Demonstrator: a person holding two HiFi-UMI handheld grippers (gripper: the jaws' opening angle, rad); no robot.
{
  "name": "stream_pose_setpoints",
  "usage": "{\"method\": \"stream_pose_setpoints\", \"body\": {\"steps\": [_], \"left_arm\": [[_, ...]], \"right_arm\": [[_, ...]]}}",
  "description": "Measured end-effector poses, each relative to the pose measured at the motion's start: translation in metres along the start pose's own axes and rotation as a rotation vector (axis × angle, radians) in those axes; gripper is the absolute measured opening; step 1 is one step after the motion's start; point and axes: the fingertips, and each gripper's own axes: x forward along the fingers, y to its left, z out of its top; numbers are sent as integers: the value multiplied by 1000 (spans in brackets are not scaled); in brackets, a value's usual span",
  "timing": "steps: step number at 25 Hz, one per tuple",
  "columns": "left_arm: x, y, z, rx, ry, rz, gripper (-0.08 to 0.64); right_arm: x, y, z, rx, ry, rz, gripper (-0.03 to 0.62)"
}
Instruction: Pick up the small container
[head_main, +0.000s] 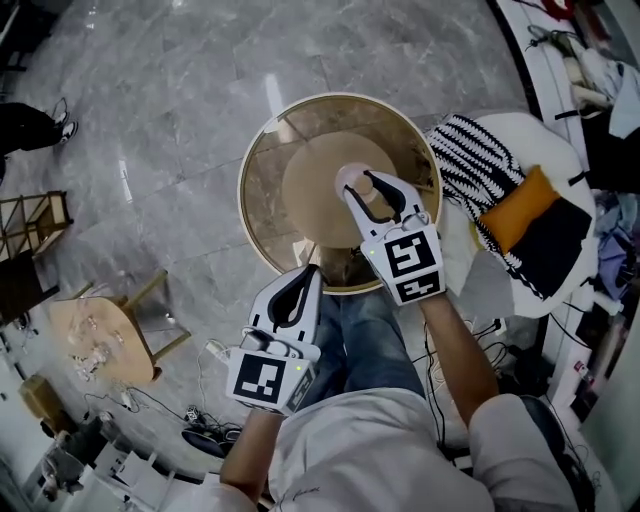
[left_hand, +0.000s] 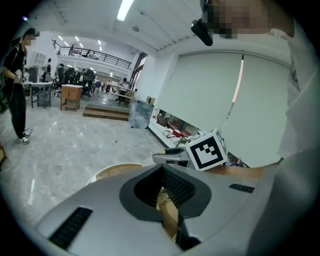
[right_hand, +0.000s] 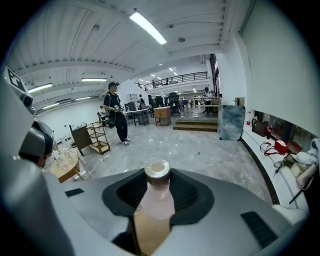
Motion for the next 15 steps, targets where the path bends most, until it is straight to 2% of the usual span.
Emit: {"method": "stream_pose_setpoints", "body": {"steps": [15], "left_arm": [[-47,-25,27,-2,-65,-19,17]], "right_arm": [[-57,36,37,-38,-20,38,149]]}}
